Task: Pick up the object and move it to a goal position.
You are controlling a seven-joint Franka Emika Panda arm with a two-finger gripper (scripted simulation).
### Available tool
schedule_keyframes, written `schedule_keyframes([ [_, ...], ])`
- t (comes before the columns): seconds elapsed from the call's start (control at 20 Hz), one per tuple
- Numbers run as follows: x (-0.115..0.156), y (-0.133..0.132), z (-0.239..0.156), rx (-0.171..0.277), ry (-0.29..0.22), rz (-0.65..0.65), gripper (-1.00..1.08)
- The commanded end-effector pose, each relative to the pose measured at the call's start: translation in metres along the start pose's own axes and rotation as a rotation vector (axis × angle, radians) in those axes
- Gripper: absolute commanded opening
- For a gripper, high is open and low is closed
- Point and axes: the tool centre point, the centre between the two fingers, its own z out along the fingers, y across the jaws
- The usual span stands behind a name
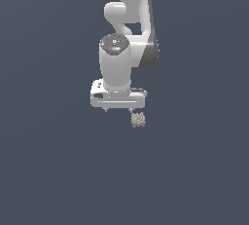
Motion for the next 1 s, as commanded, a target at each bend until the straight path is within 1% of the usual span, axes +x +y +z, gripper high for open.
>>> schedule_keyframes([
  [0.0,0.000,-0.002,0.000,0.000,0.000,-0.003,1.00],
  [0.3,-0.005,-0.020,0.017,-0.001,0.000,-0.025,1.00],
  [0.7,-0.023,-0.070,0.061,-0.001,0.002,-0.088,1.00],
  [0.95,-0.032,-0.089,0.077,0.001,0.003,-0.112,1.00],
])
